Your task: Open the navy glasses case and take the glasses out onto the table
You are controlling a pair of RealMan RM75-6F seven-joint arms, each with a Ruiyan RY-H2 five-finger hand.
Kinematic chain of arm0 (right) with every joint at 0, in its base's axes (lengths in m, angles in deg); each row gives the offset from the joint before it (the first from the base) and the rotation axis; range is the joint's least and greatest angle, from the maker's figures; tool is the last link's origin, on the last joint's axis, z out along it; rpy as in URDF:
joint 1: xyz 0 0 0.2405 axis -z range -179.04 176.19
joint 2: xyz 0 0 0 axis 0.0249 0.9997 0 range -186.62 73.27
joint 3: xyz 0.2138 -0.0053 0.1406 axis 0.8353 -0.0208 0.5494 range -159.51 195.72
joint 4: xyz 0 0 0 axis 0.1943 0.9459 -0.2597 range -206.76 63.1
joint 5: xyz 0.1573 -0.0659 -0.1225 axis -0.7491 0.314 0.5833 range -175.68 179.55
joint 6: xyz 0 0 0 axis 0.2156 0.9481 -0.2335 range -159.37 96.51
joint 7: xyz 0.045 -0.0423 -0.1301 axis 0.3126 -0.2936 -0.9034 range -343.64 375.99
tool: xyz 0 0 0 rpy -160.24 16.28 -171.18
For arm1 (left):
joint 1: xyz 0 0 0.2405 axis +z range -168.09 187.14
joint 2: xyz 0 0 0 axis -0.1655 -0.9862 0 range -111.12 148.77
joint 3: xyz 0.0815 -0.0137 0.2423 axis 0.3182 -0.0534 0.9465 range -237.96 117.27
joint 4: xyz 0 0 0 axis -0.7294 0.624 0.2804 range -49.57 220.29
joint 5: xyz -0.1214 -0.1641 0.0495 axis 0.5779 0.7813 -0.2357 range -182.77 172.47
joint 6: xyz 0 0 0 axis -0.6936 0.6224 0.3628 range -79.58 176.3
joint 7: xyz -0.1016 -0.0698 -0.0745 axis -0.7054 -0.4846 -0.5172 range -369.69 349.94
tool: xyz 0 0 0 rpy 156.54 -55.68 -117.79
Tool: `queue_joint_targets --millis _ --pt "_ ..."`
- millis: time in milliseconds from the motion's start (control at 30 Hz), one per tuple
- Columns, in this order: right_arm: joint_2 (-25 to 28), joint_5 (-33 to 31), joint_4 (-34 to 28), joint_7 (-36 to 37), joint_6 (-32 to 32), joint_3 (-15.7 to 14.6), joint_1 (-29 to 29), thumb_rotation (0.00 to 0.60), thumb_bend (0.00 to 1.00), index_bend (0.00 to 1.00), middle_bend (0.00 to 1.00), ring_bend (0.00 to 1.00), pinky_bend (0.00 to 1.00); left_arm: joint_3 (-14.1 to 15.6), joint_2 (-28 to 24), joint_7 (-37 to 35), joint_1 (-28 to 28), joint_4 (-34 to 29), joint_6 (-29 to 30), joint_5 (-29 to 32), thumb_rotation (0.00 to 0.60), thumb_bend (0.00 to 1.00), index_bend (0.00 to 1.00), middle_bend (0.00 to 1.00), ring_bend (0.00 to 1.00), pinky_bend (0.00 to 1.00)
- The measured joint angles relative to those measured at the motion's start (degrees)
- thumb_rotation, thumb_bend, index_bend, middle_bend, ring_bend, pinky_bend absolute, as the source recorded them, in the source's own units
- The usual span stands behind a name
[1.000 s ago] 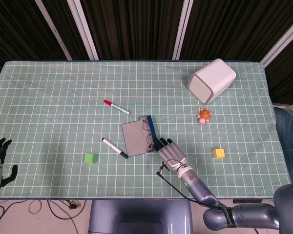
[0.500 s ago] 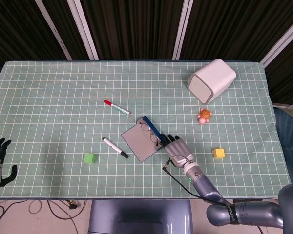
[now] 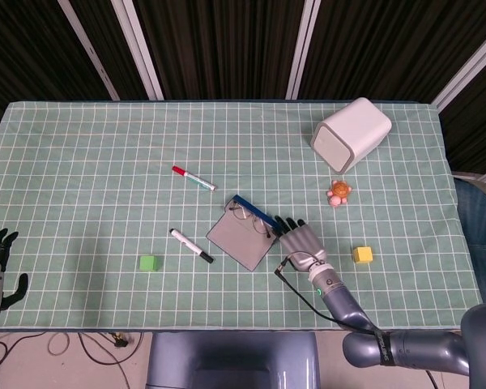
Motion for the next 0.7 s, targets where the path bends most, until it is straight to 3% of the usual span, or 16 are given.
queue_joint_targets --millis 700 --pt "0.4 -6.9 3.3 -1.9 -1.5 1.4 -3.2 0.6 0.47 0.22 0.03 0.12 0.23 0.1 0.0 0.0 0.0 0.0 0.0 -0.2 0.6 0.46 0.05 0.0 0.0 0.0"
